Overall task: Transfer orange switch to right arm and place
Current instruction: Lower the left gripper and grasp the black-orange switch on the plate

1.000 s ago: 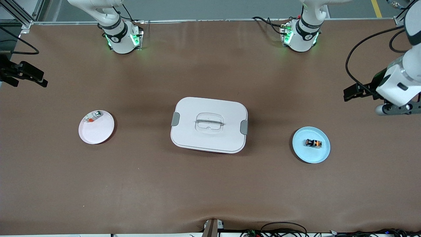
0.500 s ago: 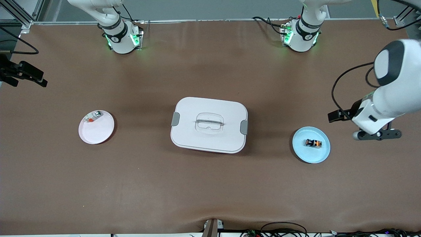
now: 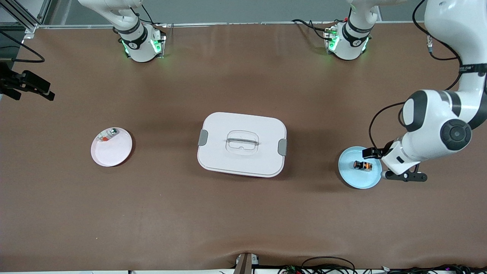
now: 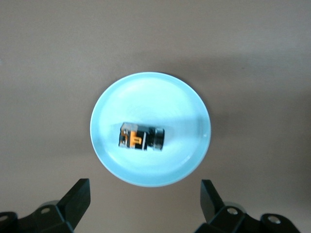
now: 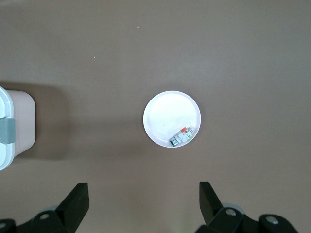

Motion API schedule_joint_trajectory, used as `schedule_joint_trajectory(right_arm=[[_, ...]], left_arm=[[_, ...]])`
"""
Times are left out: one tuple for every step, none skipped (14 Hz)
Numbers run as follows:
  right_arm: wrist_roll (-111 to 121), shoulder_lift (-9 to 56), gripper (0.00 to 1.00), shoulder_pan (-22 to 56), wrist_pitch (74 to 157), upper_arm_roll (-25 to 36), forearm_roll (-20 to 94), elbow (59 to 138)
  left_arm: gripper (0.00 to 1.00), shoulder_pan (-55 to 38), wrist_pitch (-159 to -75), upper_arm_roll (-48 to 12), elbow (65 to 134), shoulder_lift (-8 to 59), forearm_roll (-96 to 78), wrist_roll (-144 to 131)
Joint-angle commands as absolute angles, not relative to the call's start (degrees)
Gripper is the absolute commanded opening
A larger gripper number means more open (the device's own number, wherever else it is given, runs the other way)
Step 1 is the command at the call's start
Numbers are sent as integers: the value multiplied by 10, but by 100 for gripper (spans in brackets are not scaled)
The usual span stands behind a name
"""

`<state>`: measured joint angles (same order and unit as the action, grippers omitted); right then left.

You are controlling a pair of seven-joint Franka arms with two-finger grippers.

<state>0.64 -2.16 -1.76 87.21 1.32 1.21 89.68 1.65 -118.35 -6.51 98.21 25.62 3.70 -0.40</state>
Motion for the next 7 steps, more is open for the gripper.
schedule_joint_trajectory(right_arm=[[4,-27,100,-26,866,6,4,895],[4,-27,100,-26,866,6,4,895],[3,-27,100,-26,866,6,4,895],[2,-27,100,-26,866,6,4,895],[2,-27,100,-26,866,6,4,894],[2,-27,100,-26,866,6,4,893],[1,-27,100,-26,866,6,4,893]], left_arm=[[100,18,-1230,-67,997,271,91,3],[100,18,-1247,-67,1006,276,92,3],[100,18,-1261,-67,1014,280,94,3],[100,19,-1275,-67,1022,284,95,3],[100,23,-1291,-68,1033,287,95,3],[100,23,-1305,-68,1042,291,95,4],[100,23,-1316,-68,1050,293,96,4]])
